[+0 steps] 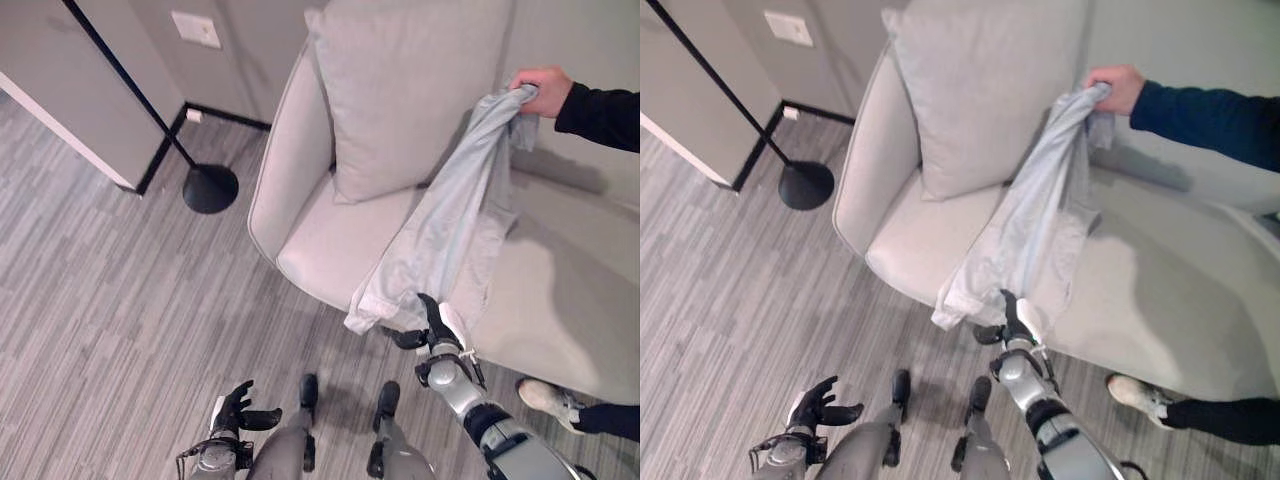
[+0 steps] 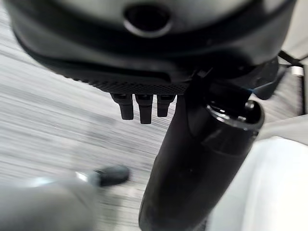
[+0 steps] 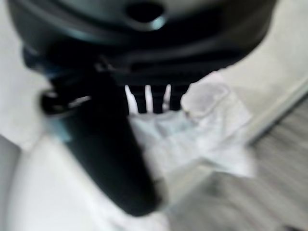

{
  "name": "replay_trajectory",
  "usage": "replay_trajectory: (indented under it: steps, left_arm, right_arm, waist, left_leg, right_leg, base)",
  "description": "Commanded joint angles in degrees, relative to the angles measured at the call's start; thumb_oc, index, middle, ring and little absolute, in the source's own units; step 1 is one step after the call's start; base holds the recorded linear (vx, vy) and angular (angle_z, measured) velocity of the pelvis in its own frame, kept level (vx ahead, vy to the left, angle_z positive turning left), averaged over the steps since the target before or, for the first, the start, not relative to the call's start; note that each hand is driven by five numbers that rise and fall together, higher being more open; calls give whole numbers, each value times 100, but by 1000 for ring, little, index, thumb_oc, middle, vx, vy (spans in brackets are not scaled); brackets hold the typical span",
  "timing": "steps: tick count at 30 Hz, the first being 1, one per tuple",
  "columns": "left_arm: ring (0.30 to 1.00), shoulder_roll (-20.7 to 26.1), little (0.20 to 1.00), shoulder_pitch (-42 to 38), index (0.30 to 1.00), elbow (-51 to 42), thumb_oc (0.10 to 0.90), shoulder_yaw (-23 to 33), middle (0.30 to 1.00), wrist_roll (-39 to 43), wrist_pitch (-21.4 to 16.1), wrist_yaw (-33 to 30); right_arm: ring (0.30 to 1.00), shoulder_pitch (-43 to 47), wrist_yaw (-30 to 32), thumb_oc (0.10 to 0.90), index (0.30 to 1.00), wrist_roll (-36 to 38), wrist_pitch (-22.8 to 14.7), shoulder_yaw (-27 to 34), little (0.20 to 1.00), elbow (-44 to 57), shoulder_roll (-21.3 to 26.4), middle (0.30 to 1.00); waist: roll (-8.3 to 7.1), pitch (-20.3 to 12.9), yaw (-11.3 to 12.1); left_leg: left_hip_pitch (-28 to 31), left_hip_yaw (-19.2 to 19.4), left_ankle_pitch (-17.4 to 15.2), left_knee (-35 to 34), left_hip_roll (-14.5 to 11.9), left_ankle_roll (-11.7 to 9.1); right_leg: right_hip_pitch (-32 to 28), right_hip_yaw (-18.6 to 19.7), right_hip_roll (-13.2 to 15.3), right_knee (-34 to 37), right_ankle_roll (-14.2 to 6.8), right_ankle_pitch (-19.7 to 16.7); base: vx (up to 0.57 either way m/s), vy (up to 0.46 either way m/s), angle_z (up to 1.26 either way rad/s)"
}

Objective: Hang the clothes on the sofa on the clothes rack.

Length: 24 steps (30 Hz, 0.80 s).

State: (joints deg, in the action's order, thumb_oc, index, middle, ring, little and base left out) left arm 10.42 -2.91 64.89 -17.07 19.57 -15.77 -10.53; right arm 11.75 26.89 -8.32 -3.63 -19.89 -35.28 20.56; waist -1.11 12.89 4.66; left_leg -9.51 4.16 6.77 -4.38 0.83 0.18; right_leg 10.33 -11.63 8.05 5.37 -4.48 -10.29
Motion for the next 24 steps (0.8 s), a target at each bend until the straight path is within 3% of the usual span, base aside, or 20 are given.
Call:
replay_trajectory:
  steps: [1, 5, 10, 24]
  left_arm:
    - [900, -215, 900, 70, 900, 679, 800, 24, 900, -398, 48, -20]
    - [900, -236, 900, 137, 900, 868, 800, 294, 900, -675, 133, 69]
    - [900, -276, 900, 169, 900, 961, 800, 395, 900, -679, 226, 125]
    - [900, -381, 900, 258, 900, 944, 800, 281, 900, -804, 292, 229]
  right_arm:
    - [900, -96, 233, 800, 900, -460, -252, 515, 900, 262, 555, 900]
    - [900, -1100, -46, 800, 900, -989, -322, 869, 900, 1338, 750, 900]
    - [900, -1619, -165, 800, 900, -749, -393, 1148, 900, 2102, 540, 900]
    - [900, -1667, -337, 800, 900, -827, -383, 817, 900, 2199, 438, 900]
  waist:
    - [28, -565, -97]
    - [-42, -777, -276]
    - [-17, -1006, -427]
    - [100, -1223, -440]
  left_leg:
    - [-53, -170, -360, -62, -487, -343]
    - [456, -29, -509, -62, -589, -355]
    - [885, 115, -593, -62, -667, -372]
    - [1268, 104, -666, -62, -728, -414]
  right_leg:
    - [-422, 71, 240, -37, -433, 634]
    - [-785, 210, 163, -37, -403, 747]
    - [-1077, 360, 78, -59, -363, 848]
    - [-1495, 342, -9, -69, -277, 1028]
  base:
    - [119, -60, -26]
    - [70, -51, -19]
    - [53, -44, -33]
    - [27, -16, -2]
